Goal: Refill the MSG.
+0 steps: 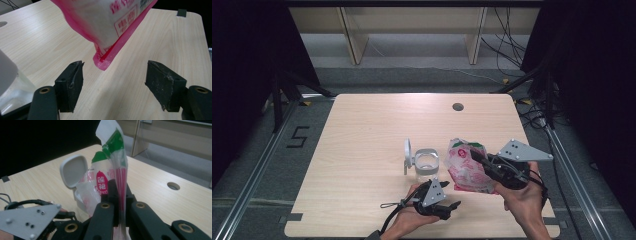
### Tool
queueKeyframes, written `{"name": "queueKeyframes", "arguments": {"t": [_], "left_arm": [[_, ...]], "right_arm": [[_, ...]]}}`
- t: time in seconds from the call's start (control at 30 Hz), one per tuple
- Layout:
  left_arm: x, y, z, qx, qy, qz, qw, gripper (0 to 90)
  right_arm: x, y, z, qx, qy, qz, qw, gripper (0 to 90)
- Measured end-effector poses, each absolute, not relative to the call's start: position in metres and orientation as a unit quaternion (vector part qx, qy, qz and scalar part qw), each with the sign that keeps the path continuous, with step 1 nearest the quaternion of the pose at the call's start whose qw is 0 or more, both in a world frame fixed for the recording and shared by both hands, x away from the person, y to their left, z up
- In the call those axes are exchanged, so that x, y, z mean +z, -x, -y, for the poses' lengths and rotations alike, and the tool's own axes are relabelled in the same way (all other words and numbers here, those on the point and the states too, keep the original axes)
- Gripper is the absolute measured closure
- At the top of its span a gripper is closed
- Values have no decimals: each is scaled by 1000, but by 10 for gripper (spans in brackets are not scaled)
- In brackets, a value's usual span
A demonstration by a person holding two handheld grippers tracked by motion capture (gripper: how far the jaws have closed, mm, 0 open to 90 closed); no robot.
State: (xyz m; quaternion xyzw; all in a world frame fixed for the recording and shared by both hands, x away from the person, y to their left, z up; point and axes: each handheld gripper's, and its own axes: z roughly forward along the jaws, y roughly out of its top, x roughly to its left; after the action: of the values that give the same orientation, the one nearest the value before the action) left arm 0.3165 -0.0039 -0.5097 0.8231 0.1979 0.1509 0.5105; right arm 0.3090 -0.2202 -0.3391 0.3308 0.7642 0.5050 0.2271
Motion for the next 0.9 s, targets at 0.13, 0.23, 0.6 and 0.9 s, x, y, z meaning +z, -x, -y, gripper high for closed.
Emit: {"name": "queueKeyframes", "arguments": {"t": [0.13, 0.23, 0.6, 0.9], "left_arm": [[-506, -318, 4, 156, -823, -204, 507, 322], [-505, -321, 3, 157, -822, -201, 510, 386], [-505, -320, 3, 199, -804, -188, 528, 702], [-509, -323, 8, 179, -805, -194, 532, 726]], "right_arm": [[-327, -306, 216, 513, -320, -765, 220, 900], [-323, -302, 210, 521, -317, -763, 216, 900], [-327, -304, 198, 517, -294, -772, 224, 900], [-335, -313, 201, 531, -310, -758, 218, 900]]}}
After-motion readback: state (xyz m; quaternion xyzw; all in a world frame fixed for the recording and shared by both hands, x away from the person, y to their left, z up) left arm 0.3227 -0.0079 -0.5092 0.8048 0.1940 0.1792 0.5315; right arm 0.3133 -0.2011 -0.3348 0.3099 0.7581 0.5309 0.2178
